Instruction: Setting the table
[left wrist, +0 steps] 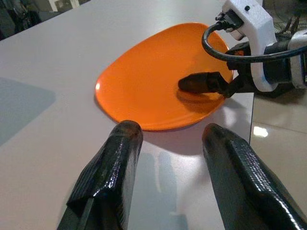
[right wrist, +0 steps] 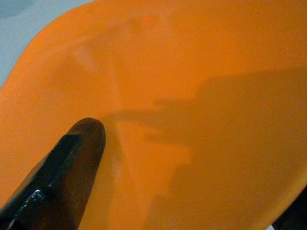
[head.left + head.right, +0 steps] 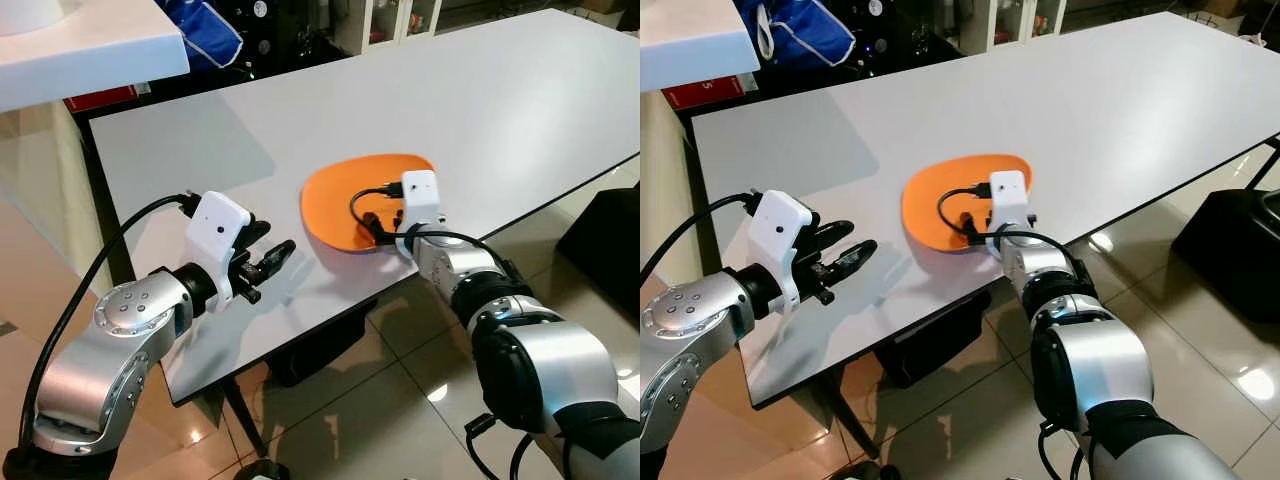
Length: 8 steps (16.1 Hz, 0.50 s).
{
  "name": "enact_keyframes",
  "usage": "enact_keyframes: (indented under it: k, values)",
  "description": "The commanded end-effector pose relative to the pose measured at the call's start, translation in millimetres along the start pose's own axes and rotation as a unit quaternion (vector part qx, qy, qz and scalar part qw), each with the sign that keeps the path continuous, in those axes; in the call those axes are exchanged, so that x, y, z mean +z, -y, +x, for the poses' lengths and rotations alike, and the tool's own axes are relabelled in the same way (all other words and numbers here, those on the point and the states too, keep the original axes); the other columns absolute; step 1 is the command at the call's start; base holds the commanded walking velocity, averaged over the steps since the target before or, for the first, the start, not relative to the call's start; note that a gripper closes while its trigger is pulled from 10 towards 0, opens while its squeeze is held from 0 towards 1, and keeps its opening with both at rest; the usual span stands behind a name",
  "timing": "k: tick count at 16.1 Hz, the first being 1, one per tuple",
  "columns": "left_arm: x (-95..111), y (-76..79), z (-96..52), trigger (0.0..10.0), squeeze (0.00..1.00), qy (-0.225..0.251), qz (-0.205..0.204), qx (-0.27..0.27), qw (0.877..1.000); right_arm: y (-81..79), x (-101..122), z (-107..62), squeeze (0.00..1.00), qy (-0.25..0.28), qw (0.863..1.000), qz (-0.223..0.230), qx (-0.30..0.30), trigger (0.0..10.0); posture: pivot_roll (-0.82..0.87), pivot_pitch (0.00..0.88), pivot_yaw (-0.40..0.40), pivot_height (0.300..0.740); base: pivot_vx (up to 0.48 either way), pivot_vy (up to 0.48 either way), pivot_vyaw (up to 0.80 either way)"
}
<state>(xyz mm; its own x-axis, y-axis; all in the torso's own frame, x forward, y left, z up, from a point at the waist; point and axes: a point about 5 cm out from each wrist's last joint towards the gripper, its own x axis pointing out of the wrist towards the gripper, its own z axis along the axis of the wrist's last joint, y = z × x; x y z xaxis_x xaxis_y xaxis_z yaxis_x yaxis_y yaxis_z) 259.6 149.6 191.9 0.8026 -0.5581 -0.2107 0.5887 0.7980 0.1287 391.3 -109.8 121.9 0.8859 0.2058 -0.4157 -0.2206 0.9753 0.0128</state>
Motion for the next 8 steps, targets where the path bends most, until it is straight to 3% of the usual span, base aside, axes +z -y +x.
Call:
enact_keyframes:
  k: [1,2,5,6,7,8]
  values:
    - [2.9,-4.1,-0.9,10.0,0.0,0.003,0.005,0.006,1.0,-6.1,-8.0,0.5,0.0,-0.021,0.999,-0.016,0.019,10.0,0.08,0.063,0.015,0.74,0.0,0.0,0.0]
    - [2.9,-5.0,-1.3,10.0,0.0,0.002,0.007,0.007,1.0,-5.5,-11.2,0.4,0.0,-0.027,0.999,-0.002,0.016,10.0,0.08,0.063,0.015,0.74,0.0,0.0,0.0]
    - [3.7,-6.9,-1.7,10.0,0.0,0.001,0.015,0.01,1.0,-9.8,-12.0,0.4,0.0,-0.028,0.989,0.141,0.039,10.0,0.08,0.062,0.016,0.74,0.0,0.0,0.0]
    - [3.8,-7.0,-1.7,10.0,0.0,0.001,0.016,0.01,1.0,-10.8,-10.4,0.5,0.6,-0.024,0.985,0.167,0.045,10.0,0.08,0.062,0.016,0.74,0.0,0.0,0.0]
    - [4.1,-7.5,-1.4,10.0,0.0,0.001,0.017,0.011,1.0,-11.0,-6.5,0.5,1.0,-0.013,0.974,0.221,0.051,10.0,0.09,0.061,0.016,0.74,0.0,0.0,0.0]
    - [4.3,-8.1,-1.1,10.0,0.0,0.001,0.019,0.011,1.0,-10.4,-3.2,0.4,1.0,-0.004,0.962,0.268,0.053,10.0,0.09,0.059,0.017,0.74,0.0,0.0,0.0]
